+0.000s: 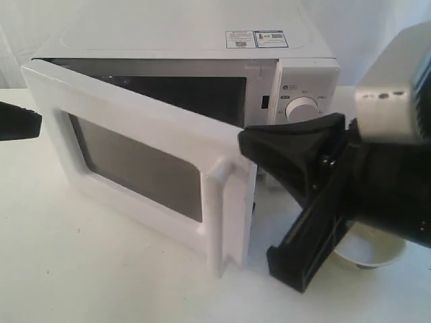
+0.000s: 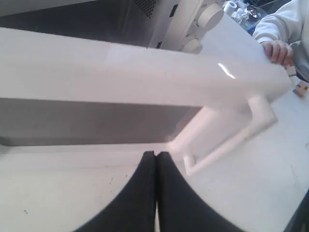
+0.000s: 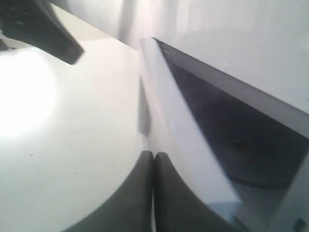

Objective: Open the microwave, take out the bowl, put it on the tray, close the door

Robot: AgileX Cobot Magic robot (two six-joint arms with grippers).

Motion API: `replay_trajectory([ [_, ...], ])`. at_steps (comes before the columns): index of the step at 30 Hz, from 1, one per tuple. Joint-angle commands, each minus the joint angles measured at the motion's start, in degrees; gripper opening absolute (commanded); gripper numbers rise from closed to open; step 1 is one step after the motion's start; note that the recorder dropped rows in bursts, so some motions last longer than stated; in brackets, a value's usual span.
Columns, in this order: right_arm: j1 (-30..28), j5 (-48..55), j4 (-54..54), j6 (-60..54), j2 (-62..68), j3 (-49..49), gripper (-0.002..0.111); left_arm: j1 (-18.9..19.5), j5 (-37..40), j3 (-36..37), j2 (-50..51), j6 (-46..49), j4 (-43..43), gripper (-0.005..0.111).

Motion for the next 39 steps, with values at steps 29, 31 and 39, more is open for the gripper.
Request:
replay_trajectory([
  [29,-9.82,22.65,-7.75,-1.18,42.65,-30.77,0.000,-0.10,6.73,10.95,-42.70,-41.48,35.80,0.000],
  [31,-10.93,22.15,-7.88,-1.18,43.38,-31.17,0.000,-0.10,7.93,10.95,-44.44,-42.28,37.22,0.000],
  [39,-13.64,20.98,-7.43,-1.18,45.48,-31.18,0.000,-0.10,8.93,10.95,-46.12,-43.15,37.95,0.000],
])
